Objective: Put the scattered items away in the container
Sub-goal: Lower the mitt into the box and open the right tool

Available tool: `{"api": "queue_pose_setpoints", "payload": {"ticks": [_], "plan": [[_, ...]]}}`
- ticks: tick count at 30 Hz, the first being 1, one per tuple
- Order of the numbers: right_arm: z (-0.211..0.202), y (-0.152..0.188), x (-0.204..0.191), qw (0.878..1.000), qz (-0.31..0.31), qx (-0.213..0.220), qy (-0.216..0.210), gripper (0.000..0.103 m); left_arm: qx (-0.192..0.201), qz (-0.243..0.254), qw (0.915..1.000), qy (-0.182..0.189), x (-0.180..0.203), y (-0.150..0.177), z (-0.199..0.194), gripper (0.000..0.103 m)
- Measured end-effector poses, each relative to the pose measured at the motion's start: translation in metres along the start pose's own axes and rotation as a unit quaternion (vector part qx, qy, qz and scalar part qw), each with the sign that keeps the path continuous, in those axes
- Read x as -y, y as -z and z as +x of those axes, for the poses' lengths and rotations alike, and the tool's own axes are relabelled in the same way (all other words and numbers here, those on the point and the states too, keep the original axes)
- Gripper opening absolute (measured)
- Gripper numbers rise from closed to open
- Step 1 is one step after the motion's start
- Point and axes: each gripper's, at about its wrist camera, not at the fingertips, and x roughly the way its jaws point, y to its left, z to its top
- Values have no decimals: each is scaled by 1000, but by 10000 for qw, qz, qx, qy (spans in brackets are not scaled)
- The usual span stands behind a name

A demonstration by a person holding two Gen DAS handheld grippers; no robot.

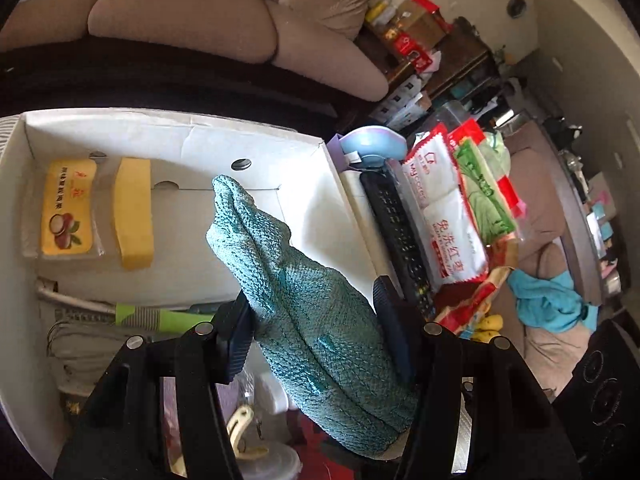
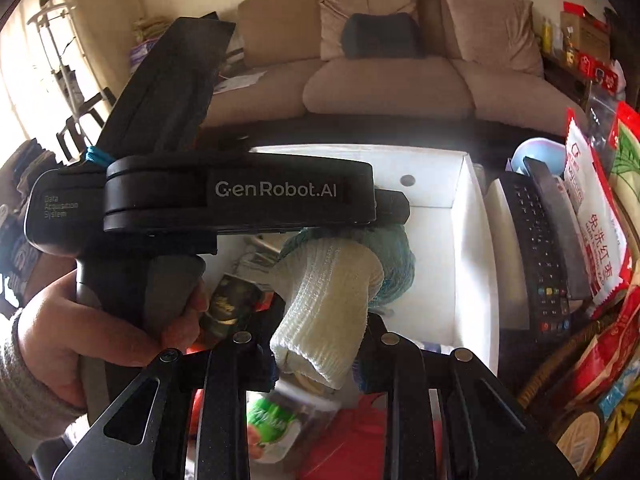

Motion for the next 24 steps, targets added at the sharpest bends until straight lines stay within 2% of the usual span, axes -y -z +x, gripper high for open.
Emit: {"api": "queue_pose_setpoints", "payload": {"ticks": [3,5,7,9,10,11,14,16,21,24], "plan": [[30,-10,24,9998,115,-174,55,27,-92,96,9997,-189,-5,-11,28,52],[47,-14,32,9992,11,-307,258,27,-209,118,9991,-345,-10,-18,48,53],[65,-16,39,9973,-12,-528,501,27,-390,-31,9969,-689,-20,-24,63,55],[84,-15,46,9951,57,-809,569,28,-506,-181,9932,-1028,-28,-27,67,57],[91,-13,49,9938,95,-930,604,30,-514,-173,9914,-1193,-31,-26,64,57],[96,-11,51,9928,148,-1024,606,38,-479,-81,9909,-1255,-31,-26,58,57],[95,-1,54,9935,377,-950,499,49,-288,263,9869,-1565,-26,-20,34,62],[90,5,53,9931,509,-959,451,51,-214,300,9863,-1608,-27,-14,18,65],[68,17,42,9916,549,-893,752,57,-195,201,9852,-1690,-26,3,-14,72],[50,21,36,9921,607,-868,665,62,-175,144,9854,-1689,-23,9,-40,87]]}}
